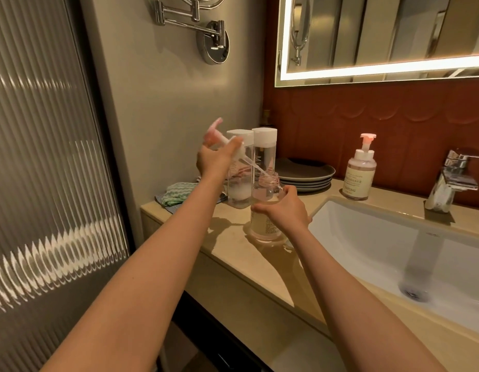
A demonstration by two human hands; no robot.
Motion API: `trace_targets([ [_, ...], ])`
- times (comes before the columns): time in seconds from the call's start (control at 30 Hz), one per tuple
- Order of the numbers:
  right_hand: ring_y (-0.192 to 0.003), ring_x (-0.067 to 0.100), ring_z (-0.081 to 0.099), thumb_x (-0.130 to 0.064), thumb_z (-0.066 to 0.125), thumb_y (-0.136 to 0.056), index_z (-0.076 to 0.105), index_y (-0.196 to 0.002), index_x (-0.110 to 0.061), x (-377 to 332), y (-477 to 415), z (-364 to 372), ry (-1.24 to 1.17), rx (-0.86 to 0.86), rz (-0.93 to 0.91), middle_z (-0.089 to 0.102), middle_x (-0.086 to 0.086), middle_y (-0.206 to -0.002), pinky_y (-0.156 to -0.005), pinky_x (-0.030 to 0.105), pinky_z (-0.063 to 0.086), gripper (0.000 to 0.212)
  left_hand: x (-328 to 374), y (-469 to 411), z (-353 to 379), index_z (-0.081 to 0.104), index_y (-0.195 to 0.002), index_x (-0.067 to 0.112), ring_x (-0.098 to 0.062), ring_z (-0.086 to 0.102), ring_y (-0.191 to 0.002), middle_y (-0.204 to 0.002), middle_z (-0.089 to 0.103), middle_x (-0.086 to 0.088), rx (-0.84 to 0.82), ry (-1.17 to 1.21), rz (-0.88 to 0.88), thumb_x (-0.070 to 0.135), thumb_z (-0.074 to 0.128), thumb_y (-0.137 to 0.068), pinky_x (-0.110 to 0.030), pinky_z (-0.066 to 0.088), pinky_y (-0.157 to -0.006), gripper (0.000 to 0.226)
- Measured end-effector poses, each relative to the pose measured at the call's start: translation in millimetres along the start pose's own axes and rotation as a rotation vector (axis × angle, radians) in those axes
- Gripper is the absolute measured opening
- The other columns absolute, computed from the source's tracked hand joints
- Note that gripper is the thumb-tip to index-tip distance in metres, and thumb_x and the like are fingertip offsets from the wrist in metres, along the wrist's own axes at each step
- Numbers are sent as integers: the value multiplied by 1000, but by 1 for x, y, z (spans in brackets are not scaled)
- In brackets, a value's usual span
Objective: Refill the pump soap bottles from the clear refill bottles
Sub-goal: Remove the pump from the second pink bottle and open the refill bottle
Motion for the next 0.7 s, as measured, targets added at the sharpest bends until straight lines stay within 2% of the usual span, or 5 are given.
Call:
trace_targets([
  [0.17,-122,24,48,-46,78,-67,31,-139,-19,-1,0,1,-34,-24,-29,47,0,-139,-96,42,43,90,-42,-8,-34,44,-130,31,-20,55,-112,-127,52,-3,171,240,-202,32,75,-74,-35,49,-95,64],
  [0.37,-125,27,45,-28,83,-67,22,-143,-14,-2,-2,1,-200,-77,-48,41,8,-144,-97,38,43,98,-104,6,-39,32,-139,21,-25,54,-108,-131,47,-10,166,136,-392,24,74,-77,-35,49,-92,75],
  [0.5,-126,26,43,-20,81,-69,18,-146,-14,-4,-2,2,-250,-92,-73,38,8,-145,-96,34,41,99,-129,22,-33,36,-133,17,-29,57,-106,-125,52,-10,121,-45,-417,24,74,-77,-34,52,-84,68],
  [0.57,-126,25,43,-16,80,-70,19,-145,-14,-5,-2,4,-281,-110,-74,38,7,-144,-95,33,41,97,-135,25,-30,38,-134,16,-29,55,-111,-130,50,-9,57,-216,-411,29,74,-76,-31,48,-81,70],
  [0.7,-125,24,42,-12,80,-70,19,-145,-15,-7,-4,6,-313,-133,-87,37,7,-144,-93,31,39,96,-137,26,-28,35,-136,9,-33,37,-126,-139,36,-17,-41,-701,-373,54,70,-72,-38,35,-97,86],
])
Point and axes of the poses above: each hand's wrist, its own y-axis away from the middle knuckle, its own z-axis out of the palm, x = y × z, the point moved 9 cm from there along -y, towards the middle knuckle
